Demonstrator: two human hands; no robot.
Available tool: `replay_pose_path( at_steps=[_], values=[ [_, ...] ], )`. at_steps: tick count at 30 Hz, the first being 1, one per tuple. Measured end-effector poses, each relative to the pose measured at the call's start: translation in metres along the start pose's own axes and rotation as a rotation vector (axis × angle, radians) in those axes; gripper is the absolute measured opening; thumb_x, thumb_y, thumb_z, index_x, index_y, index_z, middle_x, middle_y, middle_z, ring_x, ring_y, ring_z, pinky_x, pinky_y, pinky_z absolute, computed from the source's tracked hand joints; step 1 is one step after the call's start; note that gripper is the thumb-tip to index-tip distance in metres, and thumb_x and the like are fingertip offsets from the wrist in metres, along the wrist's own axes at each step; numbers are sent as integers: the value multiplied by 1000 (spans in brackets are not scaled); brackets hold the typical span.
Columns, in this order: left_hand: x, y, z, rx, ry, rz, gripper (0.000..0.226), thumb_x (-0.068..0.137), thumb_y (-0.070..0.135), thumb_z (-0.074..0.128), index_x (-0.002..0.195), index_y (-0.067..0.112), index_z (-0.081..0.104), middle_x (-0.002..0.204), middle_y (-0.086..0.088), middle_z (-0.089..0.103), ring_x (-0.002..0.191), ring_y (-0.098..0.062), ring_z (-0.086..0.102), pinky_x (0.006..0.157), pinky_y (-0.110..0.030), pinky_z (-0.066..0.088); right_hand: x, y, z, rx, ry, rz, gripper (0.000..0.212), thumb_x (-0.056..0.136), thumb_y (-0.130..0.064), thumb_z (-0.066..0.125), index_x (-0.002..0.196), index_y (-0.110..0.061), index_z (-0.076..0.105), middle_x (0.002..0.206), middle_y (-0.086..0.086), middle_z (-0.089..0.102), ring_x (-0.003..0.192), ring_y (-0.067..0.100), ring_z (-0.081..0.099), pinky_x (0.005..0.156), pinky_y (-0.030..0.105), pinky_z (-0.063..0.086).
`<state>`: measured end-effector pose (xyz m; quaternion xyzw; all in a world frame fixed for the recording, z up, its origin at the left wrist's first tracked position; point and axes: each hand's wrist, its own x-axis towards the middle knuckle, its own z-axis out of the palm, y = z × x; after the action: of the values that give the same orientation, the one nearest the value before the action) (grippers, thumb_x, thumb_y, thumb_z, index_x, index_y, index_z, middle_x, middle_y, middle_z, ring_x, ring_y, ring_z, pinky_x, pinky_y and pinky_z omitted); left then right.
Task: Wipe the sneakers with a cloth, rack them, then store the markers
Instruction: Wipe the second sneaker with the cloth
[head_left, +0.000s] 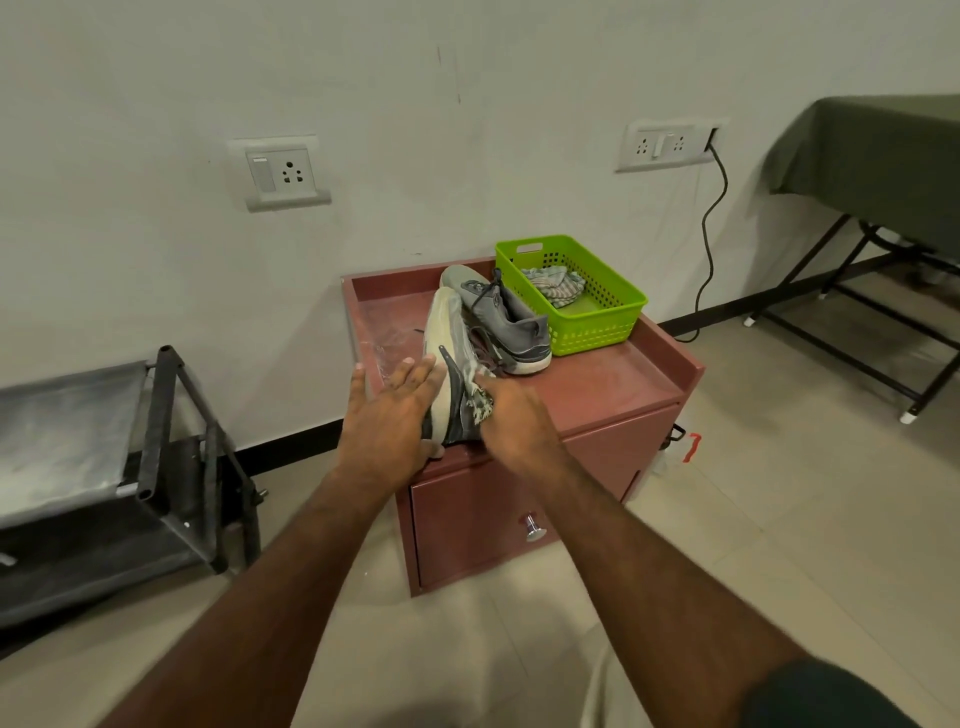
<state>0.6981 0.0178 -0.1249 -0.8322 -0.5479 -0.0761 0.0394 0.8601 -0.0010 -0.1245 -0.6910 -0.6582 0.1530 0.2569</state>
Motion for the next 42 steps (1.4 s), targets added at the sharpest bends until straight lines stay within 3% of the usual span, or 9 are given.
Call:
replay_pose_path(
  at_steps=[2,6,15,20,25,28,34,39,42],
  values=[
    [0,0,1,-6,6,-3,106,83,53,72,159,31,2,167,11,4,154,-10,3,121,-57,-4,4,4,-10,-6,4,86,34,89,-9,53,117,-18,69,112,16,70,105,37,63,83,36,49],
    [3,-2,2,-15,0,-12,108,80,54,74,159,31,3,167,11,5,154,-10,3,120,-56,-5,-5,-4,-26,187,206,10,58,83,6,50,134,-19,62,126,7,68,117,24,61,97,24,46],
    [4,1,6,-17,13,5,111,80,47,77,160,28,2,168,9,4,154,-12,5,122,-54,-1,-7,11,-8,39,-145,112,33,82,-17,66,114,-16,62,112,9,69,107,31,62,86,33,50],
    [3,-2,7,-41,9,18,111,81,46,76,160,27,0,168,8,2,154,-12,3,123,-50,-4,-4,19,11,-52,-67,-11,84,55,-33,94,127,-18,52,121,5,63,113,27,58,95,35,48],
    [2,-14,3,-90,1,8,117,77,55,76,160,27,-2,168,7,1,154,-12,1,123,-52,-2,14,17,0,-40,-18,-61,56,55,-32,92,103,-21,66,100,3,71,93,25,66,78,31,53],
    [1,-22,-1,-214,76,15,127,67,59,82,159,30,0,167,9,1,154,-13,5,123,-55,1,20,14,-19,127,-10,-111,45,59,-26,92,99,-20,72,94,-2,73,88,17,67,76,26,49],
    [4,-19,-35,-457,224,177,116,58,45,94,150,35,22,167,7,11,152,-13,18,122,-56,8,8,10,-67,684,-159,-94,32,64,3,87,91,-5,73,78,10,73,71,22,68,67,46,60],
    [2,-8,-44,-589,401,80,101,54,45,92,138,31,38,138,3,54,120,-26,56,98,-52,49,-6,9,-93,1059,97,-39,37,72,5,82,106,6,69,81,19,72,56,20,66,45,22,46],
    [5,-10,-47,-609,468,-42,99,50,54,88,133,35,39,119,6,63,100,-25,62,85,-46,55,-2,6,-96,871,576,-84,31,82,-10,78,110,0,70,94,13,74,73,17,70,62,24,53]
  ],
)
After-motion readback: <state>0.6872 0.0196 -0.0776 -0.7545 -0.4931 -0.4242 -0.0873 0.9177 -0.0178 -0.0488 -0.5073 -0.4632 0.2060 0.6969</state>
